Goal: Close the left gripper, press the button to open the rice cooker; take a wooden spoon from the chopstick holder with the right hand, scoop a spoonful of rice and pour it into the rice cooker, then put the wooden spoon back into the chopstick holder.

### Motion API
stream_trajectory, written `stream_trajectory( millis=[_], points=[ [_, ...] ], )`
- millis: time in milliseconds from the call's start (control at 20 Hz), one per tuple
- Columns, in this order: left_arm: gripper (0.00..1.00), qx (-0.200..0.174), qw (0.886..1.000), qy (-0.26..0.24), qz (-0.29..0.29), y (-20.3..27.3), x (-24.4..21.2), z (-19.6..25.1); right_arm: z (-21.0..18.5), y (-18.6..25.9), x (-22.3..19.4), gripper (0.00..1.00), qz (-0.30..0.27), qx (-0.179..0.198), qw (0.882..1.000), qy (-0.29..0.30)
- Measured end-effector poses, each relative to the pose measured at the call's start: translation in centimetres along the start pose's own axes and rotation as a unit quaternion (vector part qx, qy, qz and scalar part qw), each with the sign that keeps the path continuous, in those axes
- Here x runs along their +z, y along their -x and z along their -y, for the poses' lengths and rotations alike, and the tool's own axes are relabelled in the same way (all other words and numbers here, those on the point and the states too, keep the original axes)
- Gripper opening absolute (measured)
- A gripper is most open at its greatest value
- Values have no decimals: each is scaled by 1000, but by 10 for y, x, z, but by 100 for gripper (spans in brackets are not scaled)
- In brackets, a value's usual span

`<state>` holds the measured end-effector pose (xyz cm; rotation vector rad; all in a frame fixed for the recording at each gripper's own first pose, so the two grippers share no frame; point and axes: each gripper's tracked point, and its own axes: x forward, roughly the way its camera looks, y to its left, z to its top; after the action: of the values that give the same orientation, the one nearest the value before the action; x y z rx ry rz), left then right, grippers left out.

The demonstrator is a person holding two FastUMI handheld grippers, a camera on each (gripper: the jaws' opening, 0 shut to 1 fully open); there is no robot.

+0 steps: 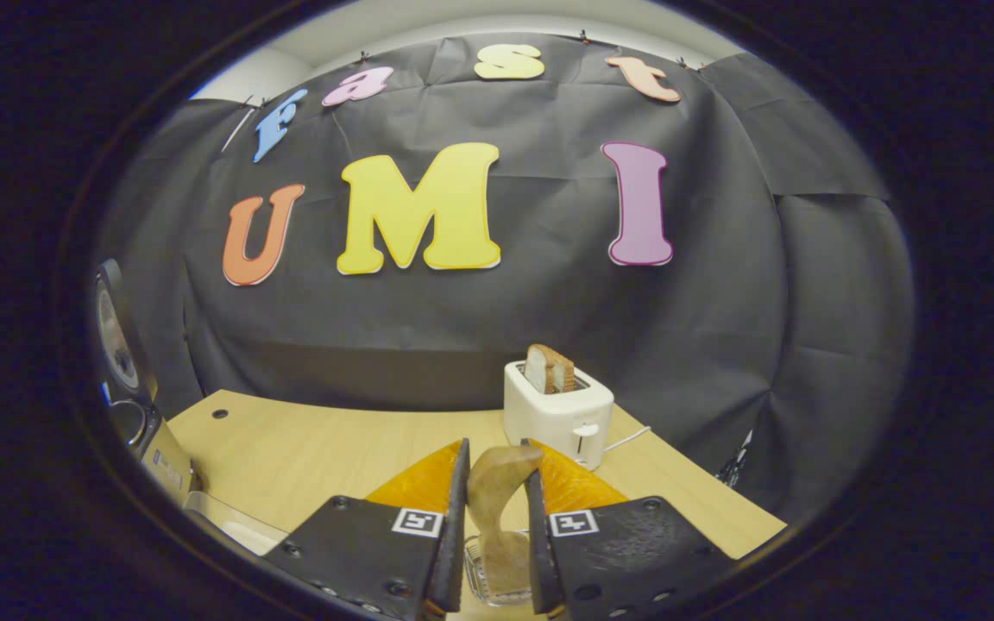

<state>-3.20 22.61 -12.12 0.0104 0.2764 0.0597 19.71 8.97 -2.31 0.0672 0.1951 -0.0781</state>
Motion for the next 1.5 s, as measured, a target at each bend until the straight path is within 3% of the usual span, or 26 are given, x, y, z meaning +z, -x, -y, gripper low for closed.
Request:
stream_trajectory(
  millis=[300, 450, 650, 750, 900, 1100, 1300, 1500],
  points=[
    [99, 3, 1000, 3, 3, 3, 1, -2, 22, 12, 20, 37, 36, -34, 999, 4],
    [95, -2, 1000, 13, 4, 3, 3, -1, 25, 19, 20, 58, 34, -30, 999, -3],
    [99, 3, 1000, 15, 12, 4, 8, -7, 37, 32, 20, 72, 41, -39, 998, 12],
    [99, 15, 1000, 17, 16, 5, 11, -10, 43, 41, 20, 96, 46, -43, 998, 24],
    [99, 36, 999, 22, 9, 3, 8, -16, 40, 67, 21, 98, 57, -17, 998, 32],
    [99, 49, 999, 14, -9, -2, 7, -14, 53, 101, 13, 95, 70, -27, 995, 70],
    [99, 36, 999, 12, -1, -6, 38, -2, 45, 140, -2, 95, 81, -10, 995, 65],
    [98, 46, 999, 20, 19, -9, 81, 1, 41, 167, -16, 96, 80, 10, 994, 68]
  ],
)
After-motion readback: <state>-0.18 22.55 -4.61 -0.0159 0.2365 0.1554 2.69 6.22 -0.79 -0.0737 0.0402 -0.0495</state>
